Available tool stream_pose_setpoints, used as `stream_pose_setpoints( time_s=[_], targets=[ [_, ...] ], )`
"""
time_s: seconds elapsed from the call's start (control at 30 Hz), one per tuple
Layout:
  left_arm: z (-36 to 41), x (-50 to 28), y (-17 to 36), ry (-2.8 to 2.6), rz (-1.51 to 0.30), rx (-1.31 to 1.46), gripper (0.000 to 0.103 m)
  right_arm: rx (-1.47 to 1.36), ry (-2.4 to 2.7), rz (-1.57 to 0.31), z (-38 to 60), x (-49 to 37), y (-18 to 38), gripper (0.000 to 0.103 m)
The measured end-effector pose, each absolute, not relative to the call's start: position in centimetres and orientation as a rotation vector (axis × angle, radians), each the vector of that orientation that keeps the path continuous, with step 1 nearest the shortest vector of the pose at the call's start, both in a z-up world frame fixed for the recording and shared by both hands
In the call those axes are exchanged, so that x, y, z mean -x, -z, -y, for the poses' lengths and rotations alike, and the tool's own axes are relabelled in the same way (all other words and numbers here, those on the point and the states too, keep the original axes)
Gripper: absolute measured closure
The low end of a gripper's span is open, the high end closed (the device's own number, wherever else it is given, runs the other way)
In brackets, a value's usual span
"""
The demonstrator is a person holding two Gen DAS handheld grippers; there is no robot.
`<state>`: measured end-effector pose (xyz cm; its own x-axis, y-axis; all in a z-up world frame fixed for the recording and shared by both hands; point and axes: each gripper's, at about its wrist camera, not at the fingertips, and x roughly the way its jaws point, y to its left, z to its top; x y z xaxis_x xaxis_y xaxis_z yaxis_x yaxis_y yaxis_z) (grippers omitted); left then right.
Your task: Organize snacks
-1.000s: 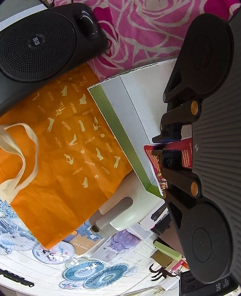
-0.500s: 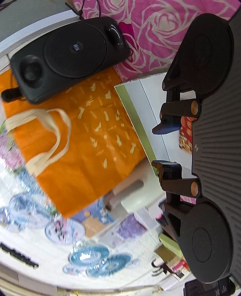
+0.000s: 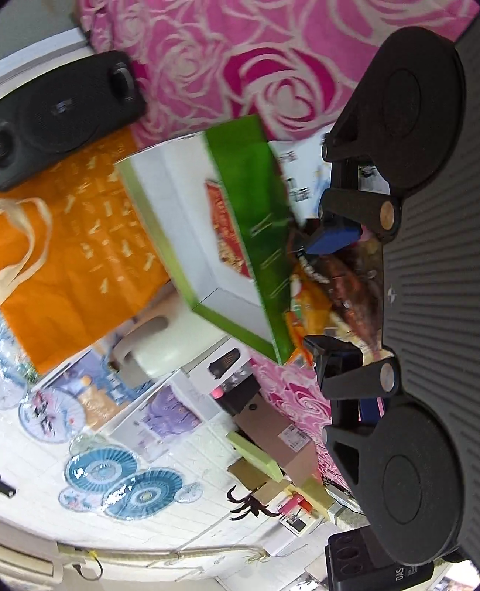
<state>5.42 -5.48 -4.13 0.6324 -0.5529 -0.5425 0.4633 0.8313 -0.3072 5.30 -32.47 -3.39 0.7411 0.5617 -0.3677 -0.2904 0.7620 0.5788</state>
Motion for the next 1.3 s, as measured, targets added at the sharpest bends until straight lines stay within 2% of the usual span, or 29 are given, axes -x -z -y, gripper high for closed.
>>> stream_pose_setpoints(
  time_s=[0.2,0.3,0.7,0.77,0.93,1.1,1.2,1.23,1.3],
  targets=[
    [5.3,-6.6,5.4,0.568,-0.737,0.222,0.027,-0.622,-0.419,-0.613,33.7,-5.8,4.4,0.022],
    [4.4,-8.0,5.9,0.592,-0.796,0.351,0.027,-0.716,-0.415,-0.658,34.3,-6.8,5.2,0.022],
    [3.4,-9.0,5.6,0.646,-0.816,0.458,0.026,-0.761,-0.415,-0.775,33.2,-9.5,6.6,0.023],
    [2.9,-9.0,5.3,0.647,-0.795,0.469,0.026,-0.760,-0.410,-0.781,33.4,-9.5,6.7,0.028],
    [2.7,-10.4,5.4,0.630,-0.797,0.519,0.026,-0.745,-0.392,-0.776,33.7,-9.7,7.2,0.057],
    [3.7,-11.4,6.7,0.664,-0.868,0.529,0.027,-0.775,-0.394,-0.770,34.1,-9.6,7.5,0.061],
    [4.0,-11.2,6.5,0.673,-0.846,0.520,0.035,-0.778,-0.405,-0.773,33.9,-9.8,7.5,0.066],
    [4.0,-11.0,6.5,0.675,-0.837,0.513,0.042,-0.777,-0.409,-0.771,33.8,-9.8,7.4,0.074],
    [4.3,-10.6,6.2,0.673,-0.824,0.479,0.050,-0.754,-0.432,-0.758,33.4,-9.6,7.1,0.088]
  ],
)
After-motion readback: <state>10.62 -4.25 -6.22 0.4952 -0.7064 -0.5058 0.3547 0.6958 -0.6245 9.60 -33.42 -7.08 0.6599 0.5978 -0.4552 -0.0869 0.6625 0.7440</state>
